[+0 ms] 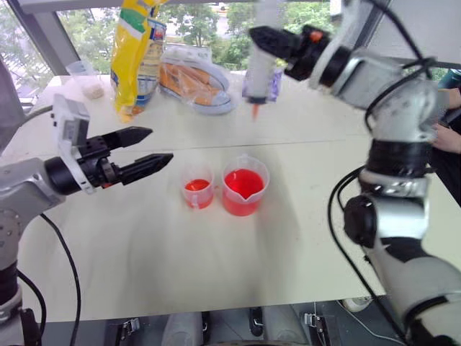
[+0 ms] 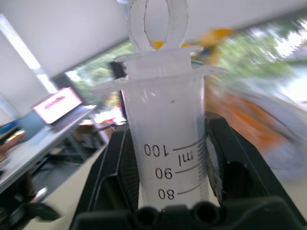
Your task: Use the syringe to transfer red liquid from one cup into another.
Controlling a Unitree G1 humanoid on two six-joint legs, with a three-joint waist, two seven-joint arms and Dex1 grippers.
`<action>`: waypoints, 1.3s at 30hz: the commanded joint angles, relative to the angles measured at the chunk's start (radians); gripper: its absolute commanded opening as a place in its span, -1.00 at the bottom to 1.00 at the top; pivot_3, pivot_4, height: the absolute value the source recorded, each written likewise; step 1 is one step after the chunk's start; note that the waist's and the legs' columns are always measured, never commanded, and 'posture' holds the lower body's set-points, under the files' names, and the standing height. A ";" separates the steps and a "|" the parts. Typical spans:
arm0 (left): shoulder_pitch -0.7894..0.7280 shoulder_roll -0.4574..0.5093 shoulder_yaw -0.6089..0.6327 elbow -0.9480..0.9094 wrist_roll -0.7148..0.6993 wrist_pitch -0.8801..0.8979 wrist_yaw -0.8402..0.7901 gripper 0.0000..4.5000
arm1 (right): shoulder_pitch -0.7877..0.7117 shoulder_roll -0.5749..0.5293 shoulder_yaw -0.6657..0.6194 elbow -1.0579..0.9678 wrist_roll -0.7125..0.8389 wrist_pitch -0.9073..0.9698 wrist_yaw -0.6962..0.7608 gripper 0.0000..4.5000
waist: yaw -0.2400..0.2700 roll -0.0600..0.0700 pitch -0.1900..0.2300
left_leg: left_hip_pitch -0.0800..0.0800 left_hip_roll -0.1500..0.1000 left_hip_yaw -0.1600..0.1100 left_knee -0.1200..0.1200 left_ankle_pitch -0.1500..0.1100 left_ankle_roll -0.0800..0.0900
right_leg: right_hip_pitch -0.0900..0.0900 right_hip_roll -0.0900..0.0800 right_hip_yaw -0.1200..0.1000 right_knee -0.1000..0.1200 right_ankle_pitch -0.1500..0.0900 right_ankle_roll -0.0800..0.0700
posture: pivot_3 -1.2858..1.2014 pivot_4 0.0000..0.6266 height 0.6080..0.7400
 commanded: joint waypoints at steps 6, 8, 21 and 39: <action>0.012 -0.016 -0.020 -0.041 0.004 -0.038 -0.001 0.97 | 0.028 -0.223 0.286 0.143 -0.187 0.214 0.099 -0.36 | 0.000 0.001 0.001 | -0.002 -0.001 0.001 0.000 -0.002 0.003 | -0.002 0.000 0.001 -0.001 0.000 0.001 | 0.03 -0.52 1.00; 0.013 -0.020 -0.023 -0.044 0.002 -0.037 -0.001 0.97 | 0.073 -0.239 0.332 0.169 -0.216 0.247 0.113 -0.36 | -0.001 0.001 0.001 | -0.002 -0.001 0.001 0.000 -0.002 0.003 | -0.002 0.001 0.001 -0.001 0.000 0.001 | 0.03 -0.52 1.00; 0.057 -0.003 -0.033 -0.108 -0.023 -0.012 -0.007 1.00 | 0.176 -0.191 0.409 0.256 -0.299 0.278 0.181 0.31 | 0.000 0.002 0.001 | -0.002 -0.001 0.001 0.000 -0.002 0.003 | -0.002 0.003 0.001 -0.001 0.002 0.005 | 0.03 -0.52 1.00; 0.162 0.098 0.058 -0.128 -0.075 0.006 -0.062 1.00 | 0.402 -0.588 0.374 -0.478 -0.232 -0.131 0.646 0.98 | 0.005 0.003 0.003 | -0.003 -0.001 0.001 0.000 -0.002 0.003 | -0.002 0.003 0.000 -0.003 0.001 0.003 | 0.03 -0.52 1.00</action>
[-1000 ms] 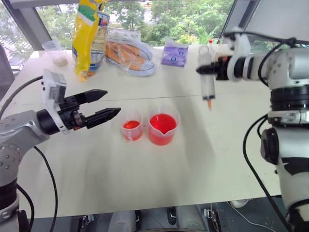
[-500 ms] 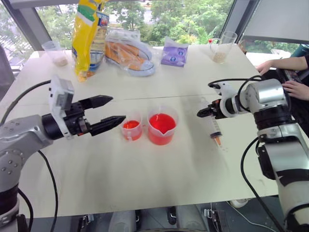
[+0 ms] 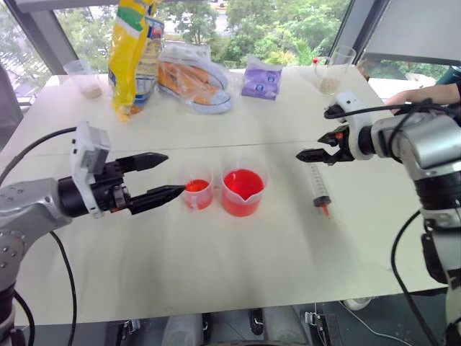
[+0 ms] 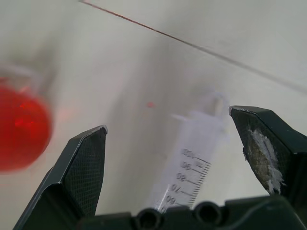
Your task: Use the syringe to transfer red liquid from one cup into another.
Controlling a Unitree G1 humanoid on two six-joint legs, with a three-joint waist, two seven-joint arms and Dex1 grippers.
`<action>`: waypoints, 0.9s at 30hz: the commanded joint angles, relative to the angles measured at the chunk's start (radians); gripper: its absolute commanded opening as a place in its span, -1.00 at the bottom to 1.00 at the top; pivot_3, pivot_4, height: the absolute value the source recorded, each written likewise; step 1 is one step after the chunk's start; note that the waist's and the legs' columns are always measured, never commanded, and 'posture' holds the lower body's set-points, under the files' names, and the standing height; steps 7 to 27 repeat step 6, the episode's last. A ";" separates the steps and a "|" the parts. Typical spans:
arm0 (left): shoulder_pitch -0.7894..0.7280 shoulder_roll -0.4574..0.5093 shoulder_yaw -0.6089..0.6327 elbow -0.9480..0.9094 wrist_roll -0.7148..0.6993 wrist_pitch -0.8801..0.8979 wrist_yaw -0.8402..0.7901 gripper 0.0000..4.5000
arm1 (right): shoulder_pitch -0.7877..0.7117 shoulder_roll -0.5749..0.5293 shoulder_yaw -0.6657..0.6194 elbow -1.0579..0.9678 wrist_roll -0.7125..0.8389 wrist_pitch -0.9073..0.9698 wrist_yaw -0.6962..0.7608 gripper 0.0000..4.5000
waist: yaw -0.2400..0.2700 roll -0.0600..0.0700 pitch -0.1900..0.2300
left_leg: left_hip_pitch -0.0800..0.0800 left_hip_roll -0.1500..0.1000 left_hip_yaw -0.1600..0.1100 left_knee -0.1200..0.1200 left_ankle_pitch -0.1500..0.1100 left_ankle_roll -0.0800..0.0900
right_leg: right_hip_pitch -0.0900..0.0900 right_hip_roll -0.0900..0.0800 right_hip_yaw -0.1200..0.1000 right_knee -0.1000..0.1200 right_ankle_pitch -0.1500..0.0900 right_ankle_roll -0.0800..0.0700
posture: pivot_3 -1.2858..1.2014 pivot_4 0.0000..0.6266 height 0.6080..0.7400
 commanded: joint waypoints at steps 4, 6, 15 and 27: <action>0.059 0.058 0.104 -0.026 -0.037 0.008 -0.034 1.00 | 0.210 -0.198 -0.233 -0.309 0.144 -0.239 0.281 0.98 | 0.004 0.000 0.001 | 0.000 0.000 -0.001 0.000 0.000 0.000 | 0.001 -0.001 0.000 -0.001 -0.002 0.002 | 0.03 -0.52 1.00; 0.074 0.063 0.118 -0.026 -0.044 0.012 -0.040 1.00 | 0.253 -0.208 -0.277 -0.328 0.172 -0.232 0.288 0.98 | 0.002 0.000 0.001 | 0.001 0.001 0.000 0.000 0.000 0.000 | 0.003 -0.001 0.000 -0.003 -0.003 0.001 | 0.03 -0.52 1.00; 0.074 0.063 0.118 -0.026 -0.044 0.012 -0.040 1.00 | 0.253 -0.208 -0.277 -0.328 0.172 -0.232 0.288 0.98 | 0.002 0.000 0.001 | 0.001 0.001 0.000 0.000 0.000 0.000 | 0.003 -0.001 0.000 -0.003 -0.003 0.001 | 0.03 -0.52 1.00; 0.074 0.063 0.118 -0.026 -0.044 0.012 -0.040 1.00 | 0.253 -0.208 -0.277 -0.328 0.172 -0.232 0.288 0.98 | 0.002 0.000 0.001 | 0.001 0.001 0.000 0.000 0.000 0.000 | 0.003 -0.001 0.000 -0.003 -0.003 0.001 | 0.03 -0.52 1.00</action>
